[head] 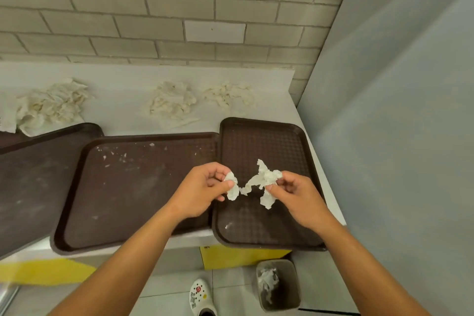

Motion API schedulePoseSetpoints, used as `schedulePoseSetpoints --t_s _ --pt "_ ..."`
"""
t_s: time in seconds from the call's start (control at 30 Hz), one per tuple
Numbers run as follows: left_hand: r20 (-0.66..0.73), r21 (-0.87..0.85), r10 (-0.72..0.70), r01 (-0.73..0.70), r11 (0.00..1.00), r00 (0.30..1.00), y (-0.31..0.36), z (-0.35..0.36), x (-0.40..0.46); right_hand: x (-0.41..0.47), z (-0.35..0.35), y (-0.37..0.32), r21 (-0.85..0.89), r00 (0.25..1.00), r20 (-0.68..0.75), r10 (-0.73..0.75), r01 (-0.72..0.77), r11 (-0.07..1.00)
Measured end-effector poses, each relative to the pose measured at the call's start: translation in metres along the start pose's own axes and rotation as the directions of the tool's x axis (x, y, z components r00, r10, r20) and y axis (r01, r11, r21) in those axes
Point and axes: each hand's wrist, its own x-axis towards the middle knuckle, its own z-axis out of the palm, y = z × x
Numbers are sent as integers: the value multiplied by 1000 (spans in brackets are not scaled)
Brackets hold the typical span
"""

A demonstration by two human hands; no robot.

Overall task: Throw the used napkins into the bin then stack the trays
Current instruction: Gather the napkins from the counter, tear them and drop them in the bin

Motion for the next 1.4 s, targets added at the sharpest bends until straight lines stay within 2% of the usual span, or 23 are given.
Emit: schedulePoseSetpoints --t_s 0.37,0.5,0.67,0.8,0.97,1.17,1.4 --pt "-79 -82 -15 8 997 997 0 116 -110 -130 -47 32 160 997 -55 -57 65 985" --pt "-87 -106 -66 56 993 994 -9 155 -136 -174 -62 59 205 999 -51 -19 29 978" --pt "-70 -105 -142 134 985 987 -37 195 -154 -214 -73 93 245 993 -34 109 -98 965" --pt "-61 -80 -190 185 980 980 -75 219 -156 -233 -71 128 243 980 -52 193 -175 954" --pt "-28 0 -276 276 961 961 -139 245 -147 -243 -60 205 172 946 -73 315 -299 938" --pt "-28 117 -351 352 929 936 -226 269 -118 -236 -35 290 187 882 -107 459 -436 880" --pt "-22 162 -439 436 885 898 -333 290 -89 -209 -6 381 61 832 -125 541 -537 841"
